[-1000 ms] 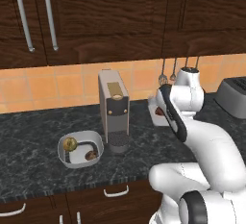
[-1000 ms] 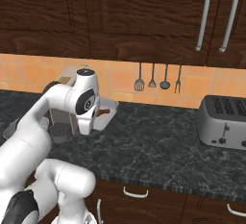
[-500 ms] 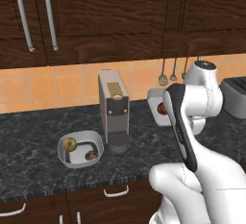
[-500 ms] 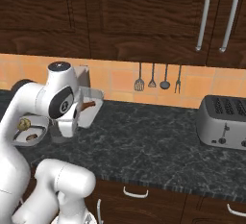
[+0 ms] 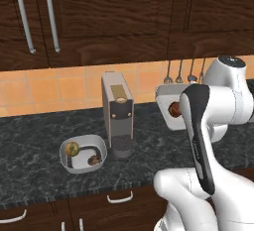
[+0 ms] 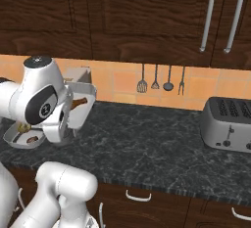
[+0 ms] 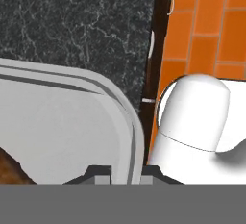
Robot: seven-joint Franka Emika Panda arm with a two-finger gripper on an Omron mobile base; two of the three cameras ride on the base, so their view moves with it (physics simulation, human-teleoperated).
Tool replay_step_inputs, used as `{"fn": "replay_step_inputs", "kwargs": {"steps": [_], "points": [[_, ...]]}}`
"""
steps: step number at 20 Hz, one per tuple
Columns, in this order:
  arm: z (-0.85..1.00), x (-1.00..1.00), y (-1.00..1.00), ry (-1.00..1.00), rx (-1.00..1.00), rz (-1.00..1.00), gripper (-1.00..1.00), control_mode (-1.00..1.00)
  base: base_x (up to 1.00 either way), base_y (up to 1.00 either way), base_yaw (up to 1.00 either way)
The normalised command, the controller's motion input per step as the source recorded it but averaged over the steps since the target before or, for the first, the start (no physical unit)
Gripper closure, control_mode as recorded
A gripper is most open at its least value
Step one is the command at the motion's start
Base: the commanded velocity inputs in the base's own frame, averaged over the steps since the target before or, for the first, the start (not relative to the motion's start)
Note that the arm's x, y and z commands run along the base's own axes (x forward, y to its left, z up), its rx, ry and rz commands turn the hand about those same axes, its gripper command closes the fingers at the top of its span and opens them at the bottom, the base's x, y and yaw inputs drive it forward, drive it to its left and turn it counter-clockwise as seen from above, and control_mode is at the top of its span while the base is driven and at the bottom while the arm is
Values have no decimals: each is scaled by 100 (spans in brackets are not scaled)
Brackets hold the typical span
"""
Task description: Take the meat container that has the chicken drumstick and place it on the second highest rack of the freezer. Then take the vegetable container that has the onion and mushroom and place it on the highest rack of the freezer.
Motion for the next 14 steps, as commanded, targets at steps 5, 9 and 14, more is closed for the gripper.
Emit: {"fn": "replay_step_inputs", "kwargs": {"steps": [5,9,14], "points": [[13,-6,3,0,0,0,100,-100,0,0,0],[0,-32,5,0,0,0,100,-100,0,0,0],[0,-21,14,0,0,0,100,-100,0,0,0]]}}
